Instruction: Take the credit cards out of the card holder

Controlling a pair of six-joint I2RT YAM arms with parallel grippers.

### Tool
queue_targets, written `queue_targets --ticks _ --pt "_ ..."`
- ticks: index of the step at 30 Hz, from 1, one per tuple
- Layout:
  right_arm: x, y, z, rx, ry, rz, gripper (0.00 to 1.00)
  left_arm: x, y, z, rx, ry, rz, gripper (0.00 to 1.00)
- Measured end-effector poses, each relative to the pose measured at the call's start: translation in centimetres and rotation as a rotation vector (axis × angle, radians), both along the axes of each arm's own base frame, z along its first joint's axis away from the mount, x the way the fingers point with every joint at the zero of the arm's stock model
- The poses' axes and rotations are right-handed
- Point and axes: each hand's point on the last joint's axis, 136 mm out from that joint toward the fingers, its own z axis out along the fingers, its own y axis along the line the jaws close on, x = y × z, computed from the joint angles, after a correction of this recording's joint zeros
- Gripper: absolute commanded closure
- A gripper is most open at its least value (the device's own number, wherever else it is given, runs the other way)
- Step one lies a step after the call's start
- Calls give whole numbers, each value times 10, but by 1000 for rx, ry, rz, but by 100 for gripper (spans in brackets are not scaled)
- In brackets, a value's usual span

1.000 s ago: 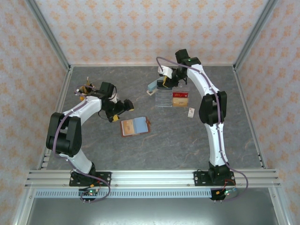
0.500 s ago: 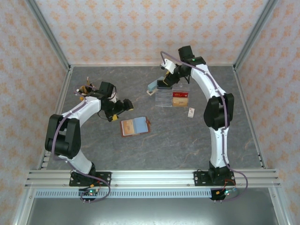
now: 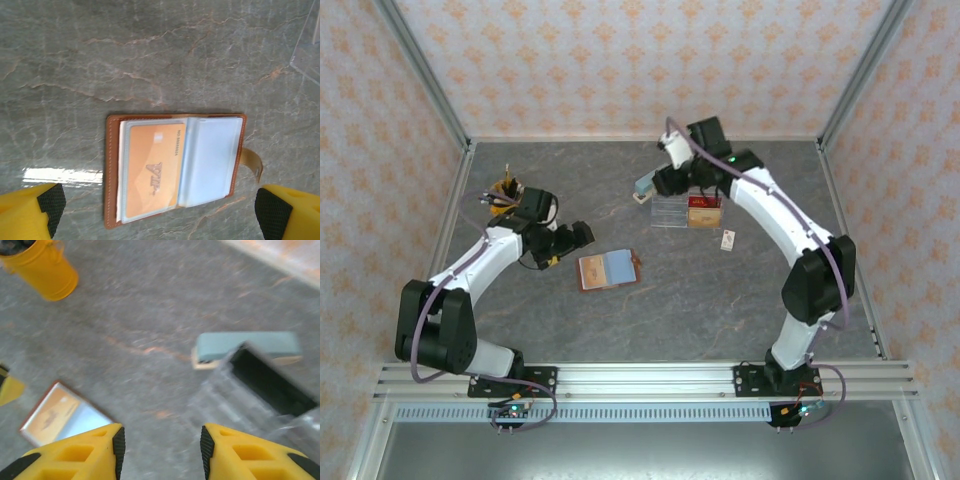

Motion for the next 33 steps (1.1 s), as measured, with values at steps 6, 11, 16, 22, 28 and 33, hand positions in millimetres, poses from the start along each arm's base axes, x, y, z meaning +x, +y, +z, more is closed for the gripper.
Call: queue_targets --ticks 6,11,16,22,28,33 --pt "-70 52 -33 14 130 -4 60 -14 21 -5 34 -6 60 0" --pt "-83 78 -50 87 248 -98 61 -25 28 -6 43 -15 81 11" --pt "-95 120 -107 84 397 -158 65 -30 27 -3 38 -33 74 19" --pt "-103 139 -177 66 572 -279 69 -27 18 -6 13 -32 47 41" --pt "-98 139 -194 67 617 -362 72 -26 1 -27 -10 32 7 59" --pt "-94 139 -192 84 628 -389 78 -25 -3 -37 -14 57 -1 70"
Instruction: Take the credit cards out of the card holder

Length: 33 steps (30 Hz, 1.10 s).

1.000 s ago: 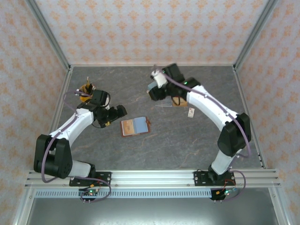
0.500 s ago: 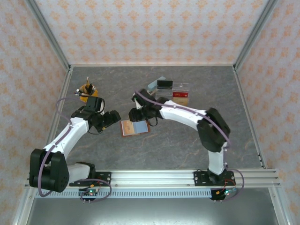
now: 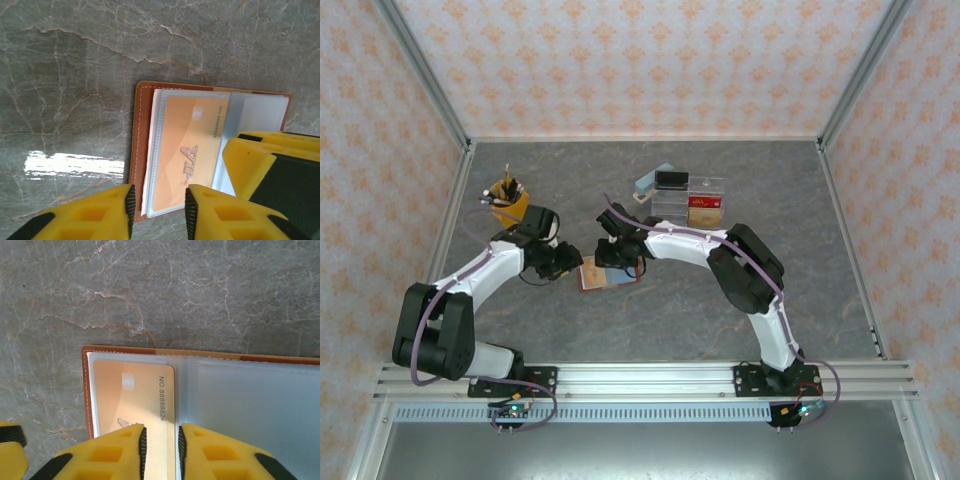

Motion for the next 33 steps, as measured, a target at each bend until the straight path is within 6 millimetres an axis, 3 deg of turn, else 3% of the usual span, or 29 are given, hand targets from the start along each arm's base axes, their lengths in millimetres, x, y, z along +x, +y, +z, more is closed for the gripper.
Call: queue_targets --ticks 12,33 --pt "11 2 -8 42 40 -42 86 7 -7 -21 -25 57 -6 83" --pt "10 5 -9 69 62 -33 84 8 -8 -39 -8 101 -18 88"
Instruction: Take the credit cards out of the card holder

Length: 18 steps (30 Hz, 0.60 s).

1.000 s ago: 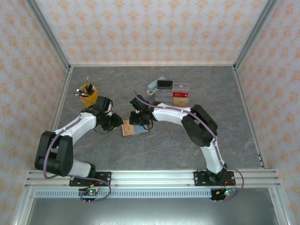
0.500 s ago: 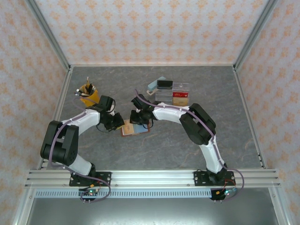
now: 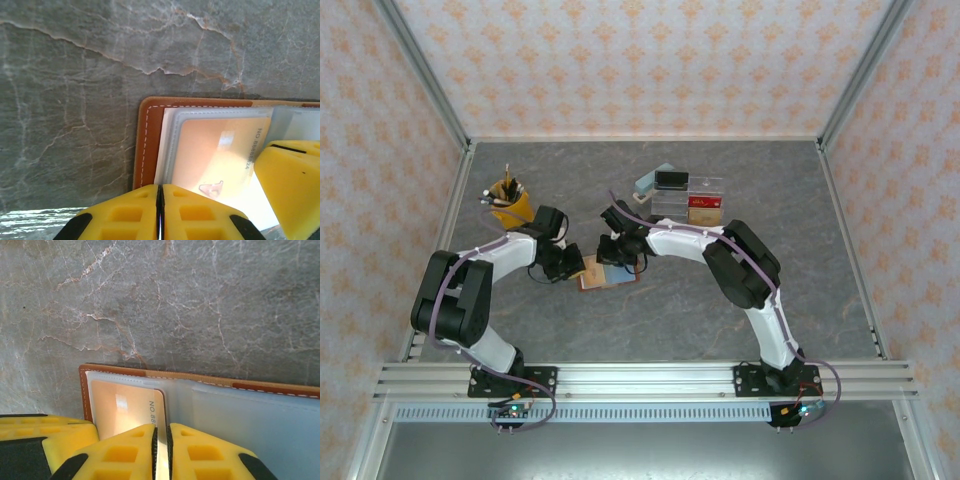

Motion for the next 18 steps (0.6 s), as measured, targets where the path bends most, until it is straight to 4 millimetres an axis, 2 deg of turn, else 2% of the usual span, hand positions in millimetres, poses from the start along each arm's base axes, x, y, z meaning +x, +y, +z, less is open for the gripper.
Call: queue_targets --ticks 7,14,18 --pt "0 4 3 38 21 8 89 0 1 -2 9 1 -4 90" --pt "3 3 3 64 27 -2 100 0 2 -3 11 2 -4 90" --pt "3 2 0 64 27 -6 100 0 2 -3 12 2 -4 89"
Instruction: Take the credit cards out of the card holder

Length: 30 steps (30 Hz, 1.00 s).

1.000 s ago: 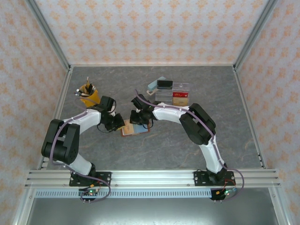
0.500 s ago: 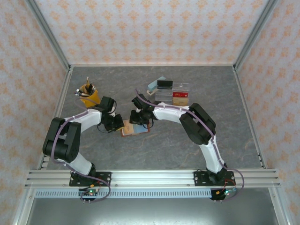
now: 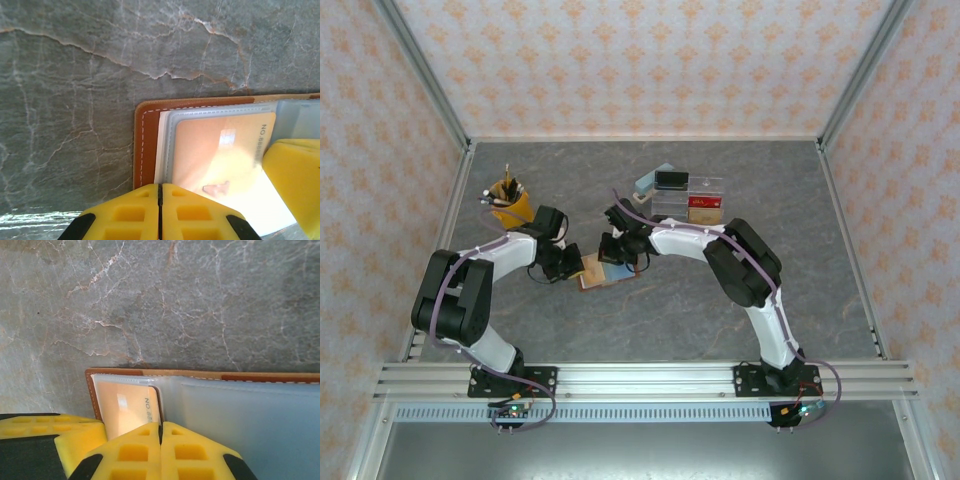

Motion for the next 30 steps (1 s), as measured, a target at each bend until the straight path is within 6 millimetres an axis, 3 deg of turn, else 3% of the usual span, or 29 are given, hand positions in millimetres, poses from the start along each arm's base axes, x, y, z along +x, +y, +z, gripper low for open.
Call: queue_targets --ticks 14,20,30 --pt "3 -18 0 -26 -23 -27 100 1 0 0 4 -9 -16 89" --pt "-3 -15 1 -2 6 -3 86 1 0 0 4 -9 -16 90" --pt "-19 -12 2 31 73 49 83 1 0 0 4 -11 -16 92"
